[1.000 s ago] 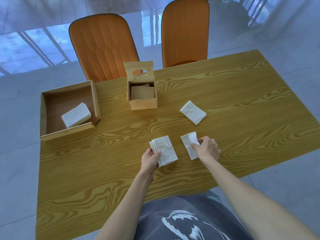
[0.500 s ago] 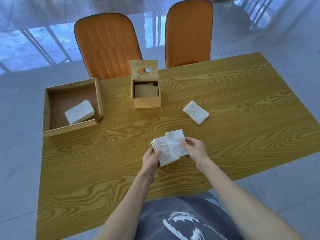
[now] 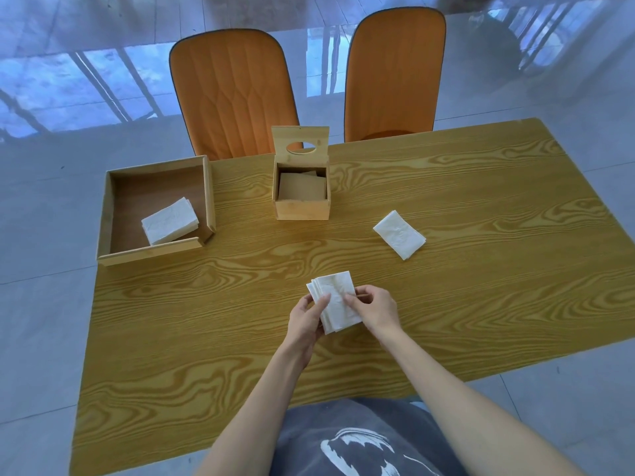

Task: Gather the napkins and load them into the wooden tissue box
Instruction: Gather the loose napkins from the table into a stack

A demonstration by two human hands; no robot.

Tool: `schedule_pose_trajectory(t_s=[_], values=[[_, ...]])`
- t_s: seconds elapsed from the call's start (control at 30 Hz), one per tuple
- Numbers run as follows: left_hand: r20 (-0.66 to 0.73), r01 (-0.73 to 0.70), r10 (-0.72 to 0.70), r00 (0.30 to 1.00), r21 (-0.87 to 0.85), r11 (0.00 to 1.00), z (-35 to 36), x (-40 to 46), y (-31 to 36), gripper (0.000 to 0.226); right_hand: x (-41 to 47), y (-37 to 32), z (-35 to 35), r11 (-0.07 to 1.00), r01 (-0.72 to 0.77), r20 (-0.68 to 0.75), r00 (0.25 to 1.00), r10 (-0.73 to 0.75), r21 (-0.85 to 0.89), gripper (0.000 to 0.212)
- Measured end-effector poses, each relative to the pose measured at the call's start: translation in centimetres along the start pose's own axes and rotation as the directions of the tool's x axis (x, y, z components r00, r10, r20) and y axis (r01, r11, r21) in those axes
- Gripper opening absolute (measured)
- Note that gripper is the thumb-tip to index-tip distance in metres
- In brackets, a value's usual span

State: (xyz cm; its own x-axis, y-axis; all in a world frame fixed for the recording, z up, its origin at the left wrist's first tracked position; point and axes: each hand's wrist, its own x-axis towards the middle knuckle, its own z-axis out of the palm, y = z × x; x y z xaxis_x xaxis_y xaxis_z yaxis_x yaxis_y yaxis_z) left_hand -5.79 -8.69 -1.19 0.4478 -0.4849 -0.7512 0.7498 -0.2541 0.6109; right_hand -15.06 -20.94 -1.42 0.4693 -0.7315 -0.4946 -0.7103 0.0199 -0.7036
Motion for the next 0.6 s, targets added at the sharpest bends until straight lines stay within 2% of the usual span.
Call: schedule_pose_trajectory(t_s=[0.1, 0.2, 0.43, 0.6], values=[[-0.049, -0.038, 0.043, 0.998, 0.092, 0.995, 0.6, 0.7, 0.0, 0.041, 0.5, -0.5, -0.7, 0.995, 0.041, 0.024, 0.999, -0.039, -0.088, 0.026], [-0.112, -0.052, 0.06, 0.992, 0.075, 0.996, 1.2, 1.4, 0.1, 0.029, 1.5, -0.8, -1.9, 0.987, 0.061, 0.005, 0.998, -0.061, -0.146, 0.03], [-0.128, -0.012, 0.013, 0.992, 0.013, 1.0, 2.0, 2.4, 0.6, 0.019, 6.4, -2.5, -6.0, 0.966, -0.019, -0.263, 0.963, -0.052, -0.26, 0.022], [-0.149, 0.004, 0.0, 0.989, 0.024, 1.0, 2.5, 2.8, 1.3, 0.016, 10.5, -3.6, -7.9, 0.964, -0.092, -0.329, 0.944, 0.005, -0.248, 0.023]])
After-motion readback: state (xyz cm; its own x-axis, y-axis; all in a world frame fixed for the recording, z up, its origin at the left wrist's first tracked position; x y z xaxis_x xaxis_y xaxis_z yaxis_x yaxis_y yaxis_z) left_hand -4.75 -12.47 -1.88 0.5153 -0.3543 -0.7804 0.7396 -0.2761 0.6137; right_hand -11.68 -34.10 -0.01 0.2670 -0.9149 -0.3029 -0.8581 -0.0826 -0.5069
